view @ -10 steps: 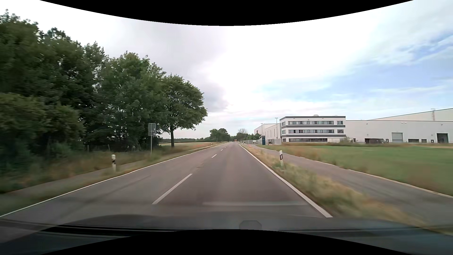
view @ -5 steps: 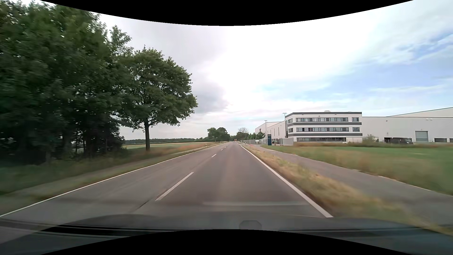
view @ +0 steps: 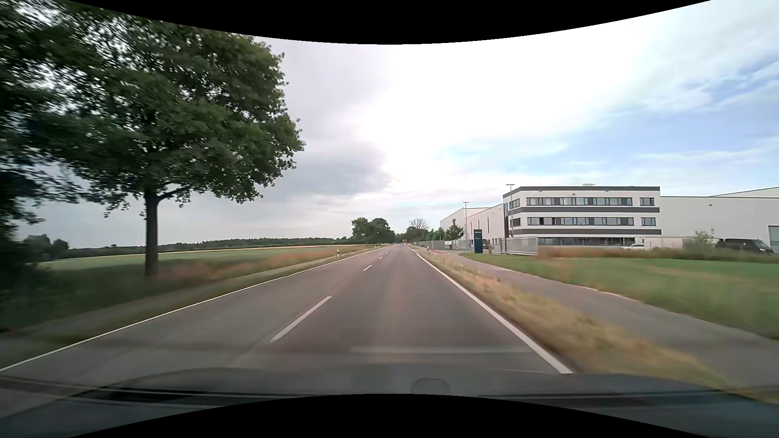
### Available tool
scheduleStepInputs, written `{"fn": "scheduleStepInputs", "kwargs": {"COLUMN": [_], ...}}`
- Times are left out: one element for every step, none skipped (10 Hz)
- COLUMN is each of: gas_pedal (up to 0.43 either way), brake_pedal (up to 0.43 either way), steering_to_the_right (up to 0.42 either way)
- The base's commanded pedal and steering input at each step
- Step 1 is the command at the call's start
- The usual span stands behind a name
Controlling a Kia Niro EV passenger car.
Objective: Follow the waypoints while adhering to traffic rules and regulations
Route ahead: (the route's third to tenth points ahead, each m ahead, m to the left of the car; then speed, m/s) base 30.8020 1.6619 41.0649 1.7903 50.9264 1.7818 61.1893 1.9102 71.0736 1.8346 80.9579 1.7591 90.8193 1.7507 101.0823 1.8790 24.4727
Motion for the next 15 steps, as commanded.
{"fn": "scheduleStepInputs", "kwargs": {"gas_pedal": [0.299, 0.299, 0.299, 0.299, 0.299, 0.299, 0.299, 0.299, 0.299, 0.299, 0.299, 0.287, 0.287, 0.28, 0.28], "brake_pedal": [0.0, 0.0, 0.0, 0.0, 0.0, 0.0, 0.0, 0.0, 0.0, 0.0, 0.0, 0.0, 0.0, 0.0, 0.0], "steering_to_the_right": [-0.002, -0.001, -0.001, -0.001, -0.001, -0.001, -0.001, -0.002, -0.002, -0.002, -0.002, -0.002, -0.002, -0.002, -0.002]}}
